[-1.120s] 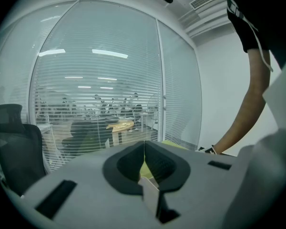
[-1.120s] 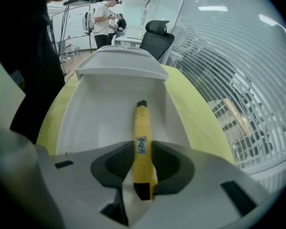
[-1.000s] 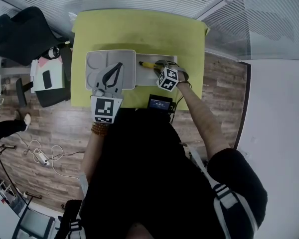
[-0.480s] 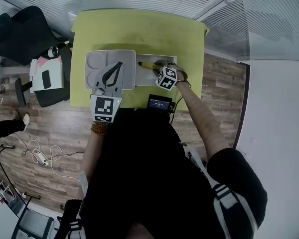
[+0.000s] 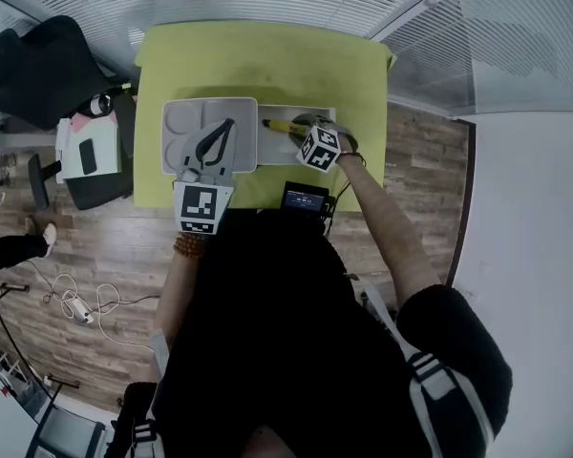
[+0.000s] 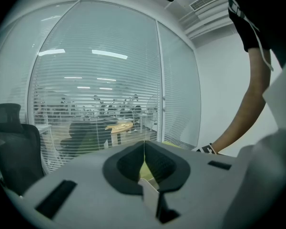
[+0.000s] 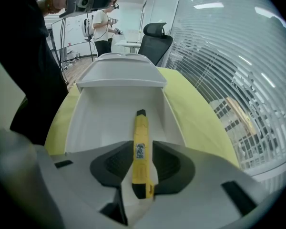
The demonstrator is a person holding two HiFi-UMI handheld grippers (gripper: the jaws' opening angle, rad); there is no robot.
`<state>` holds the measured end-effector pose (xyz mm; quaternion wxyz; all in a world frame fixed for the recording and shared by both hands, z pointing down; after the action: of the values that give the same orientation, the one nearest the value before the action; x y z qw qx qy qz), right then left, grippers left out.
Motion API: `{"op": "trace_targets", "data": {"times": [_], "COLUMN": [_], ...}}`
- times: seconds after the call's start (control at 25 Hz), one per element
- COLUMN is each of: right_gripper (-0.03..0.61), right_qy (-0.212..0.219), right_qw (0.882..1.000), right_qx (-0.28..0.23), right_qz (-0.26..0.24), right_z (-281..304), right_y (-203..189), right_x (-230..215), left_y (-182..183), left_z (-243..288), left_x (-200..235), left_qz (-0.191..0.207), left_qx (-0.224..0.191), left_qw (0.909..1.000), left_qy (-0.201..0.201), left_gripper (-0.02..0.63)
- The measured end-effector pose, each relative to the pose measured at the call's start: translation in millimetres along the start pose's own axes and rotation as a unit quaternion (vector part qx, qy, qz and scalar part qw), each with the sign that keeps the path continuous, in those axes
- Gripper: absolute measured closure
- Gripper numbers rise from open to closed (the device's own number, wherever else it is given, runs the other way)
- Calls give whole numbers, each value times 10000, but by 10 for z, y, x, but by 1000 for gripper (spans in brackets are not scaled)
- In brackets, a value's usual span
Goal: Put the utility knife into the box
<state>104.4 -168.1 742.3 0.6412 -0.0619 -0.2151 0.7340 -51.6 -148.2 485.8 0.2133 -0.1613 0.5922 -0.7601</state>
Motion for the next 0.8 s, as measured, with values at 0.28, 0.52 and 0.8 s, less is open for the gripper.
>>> {"op": "trace_targets", "data": {"times": [0.28,0.52,0.8], "right_gripper": [457,457,456], "right_qy": [-95,-209,-339], "right_qw": [9998,9995,9991], "right_qx": [-143,-184,-221], "right_qz": [-48,-116,-126], "right_z": [-147,-286,-424], "right_y": [66,120,219], "right_x": [-88,-129,-156], "left_y": [36,86,106], "left_z": [13,-4,-19], "left_x": [-53,-86,-99], "left_qz": [33,47,65], "left_qx": [-77,-155,-226], "left_qw": [10000,9998,9997], "left_qy": [-34,-65,-112], "left_gripper": [601,601,601]}}
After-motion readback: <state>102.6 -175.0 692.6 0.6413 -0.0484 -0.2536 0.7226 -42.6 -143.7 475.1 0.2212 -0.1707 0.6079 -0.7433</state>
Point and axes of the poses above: the fingertips, and each gripper's own axes: z forward along the fingers, x to its left, y out of its top, the point moved 1 cm from there along -z, backward along the fingers, and after that the axes turned 1 degree about -y, right-handed, at the moved point
